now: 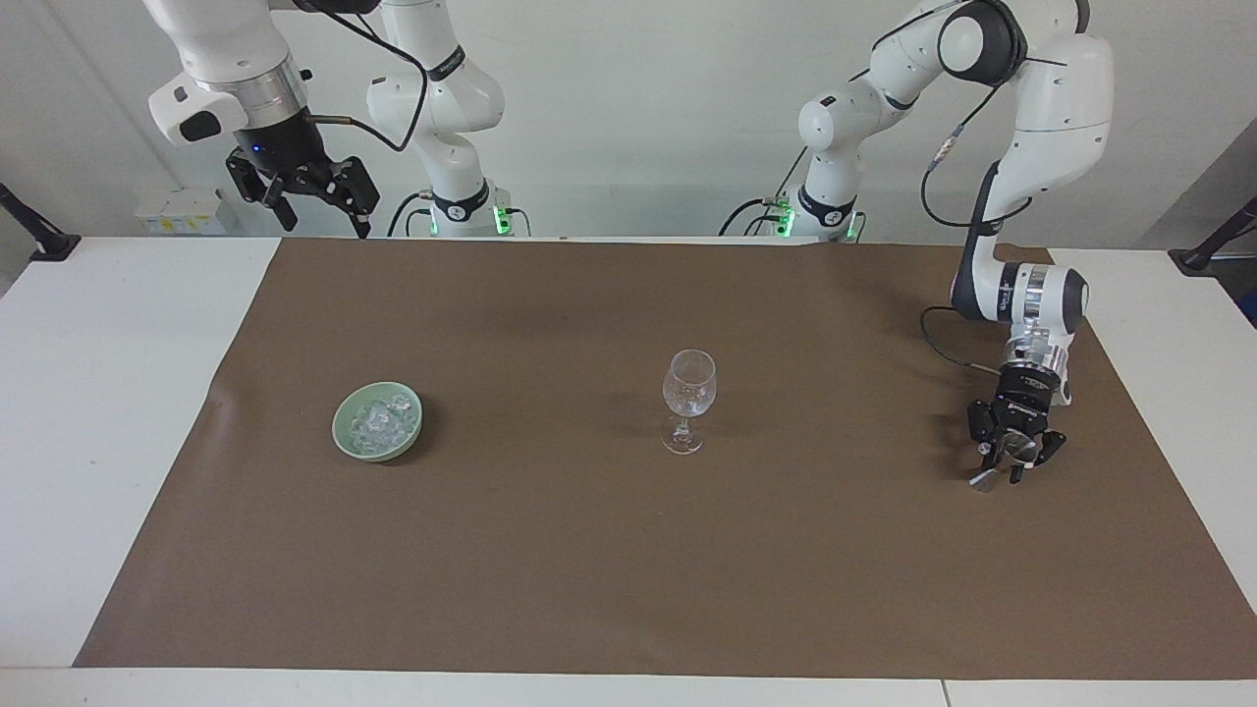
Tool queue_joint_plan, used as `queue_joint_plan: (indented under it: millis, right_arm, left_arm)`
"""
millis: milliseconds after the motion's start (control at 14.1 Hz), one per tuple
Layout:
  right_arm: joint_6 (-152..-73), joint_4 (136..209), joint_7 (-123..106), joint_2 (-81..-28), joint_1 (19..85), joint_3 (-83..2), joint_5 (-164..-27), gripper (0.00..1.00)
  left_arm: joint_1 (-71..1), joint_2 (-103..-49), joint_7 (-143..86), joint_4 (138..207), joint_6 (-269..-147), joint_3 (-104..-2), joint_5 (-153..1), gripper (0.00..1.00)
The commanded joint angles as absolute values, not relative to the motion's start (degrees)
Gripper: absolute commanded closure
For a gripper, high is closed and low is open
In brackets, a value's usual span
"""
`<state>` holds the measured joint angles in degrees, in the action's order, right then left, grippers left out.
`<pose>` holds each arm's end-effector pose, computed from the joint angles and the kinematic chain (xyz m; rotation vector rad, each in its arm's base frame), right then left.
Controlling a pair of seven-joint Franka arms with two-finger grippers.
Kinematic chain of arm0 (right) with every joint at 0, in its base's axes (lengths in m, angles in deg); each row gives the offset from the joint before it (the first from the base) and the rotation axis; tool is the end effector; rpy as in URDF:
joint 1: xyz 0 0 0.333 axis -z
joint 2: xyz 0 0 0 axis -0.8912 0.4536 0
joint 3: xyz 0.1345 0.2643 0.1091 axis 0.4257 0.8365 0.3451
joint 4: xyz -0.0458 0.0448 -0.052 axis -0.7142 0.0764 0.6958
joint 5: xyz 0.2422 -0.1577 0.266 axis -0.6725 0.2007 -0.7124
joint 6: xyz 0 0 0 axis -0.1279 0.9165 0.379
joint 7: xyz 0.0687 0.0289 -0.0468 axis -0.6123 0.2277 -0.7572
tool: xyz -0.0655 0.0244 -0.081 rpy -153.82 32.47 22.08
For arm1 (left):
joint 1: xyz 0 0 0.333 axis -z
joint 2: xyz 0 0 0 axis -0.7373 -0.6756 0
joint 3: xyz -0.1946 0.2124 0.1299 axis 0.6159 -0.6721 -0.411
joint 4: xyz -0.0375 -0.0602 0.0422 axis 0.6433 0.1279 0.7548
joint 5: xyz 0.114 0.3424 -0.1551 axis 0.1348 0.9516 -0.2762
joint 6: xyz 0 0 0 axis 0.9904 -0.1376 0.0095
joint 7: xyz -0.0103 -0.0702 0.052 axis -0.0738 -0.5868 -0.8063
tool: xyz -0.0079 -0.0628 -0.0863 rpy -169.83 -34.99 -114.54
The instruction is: Pour wine and add ice with both arms
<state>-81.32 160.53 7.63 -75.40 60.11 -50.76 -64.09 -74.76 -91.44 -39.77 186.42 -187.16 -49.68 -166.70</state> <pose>0.5165 -0.0029 0.6551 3.1245 -0.2294 -0.0105 0.5500 0.1590 0.2055 0.5110 1.6653 -0.4186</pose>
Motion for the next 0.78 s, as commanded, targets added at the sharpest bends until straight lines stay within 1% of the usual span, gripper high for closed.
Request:
queue_joint_plan:
  millis: [0, 710]
  right_arm:
    - [-81.21, 161.89, 6.65, -76.67, 59.95, -51.10, -65.19, 0.00]
    - [-81.21, 161.89, 6.65, -76.67, 59.95, -51.10, -65.19, 0.00]
  left_arm:
    - [-74.04, -92.10, -39.17, 185.61, -187.99, -50.01, -167.99, 0.61]
    - [-73.87, -92.10, -39.08, 185.70, -188.08, -50.01, -168.17, 0.63]
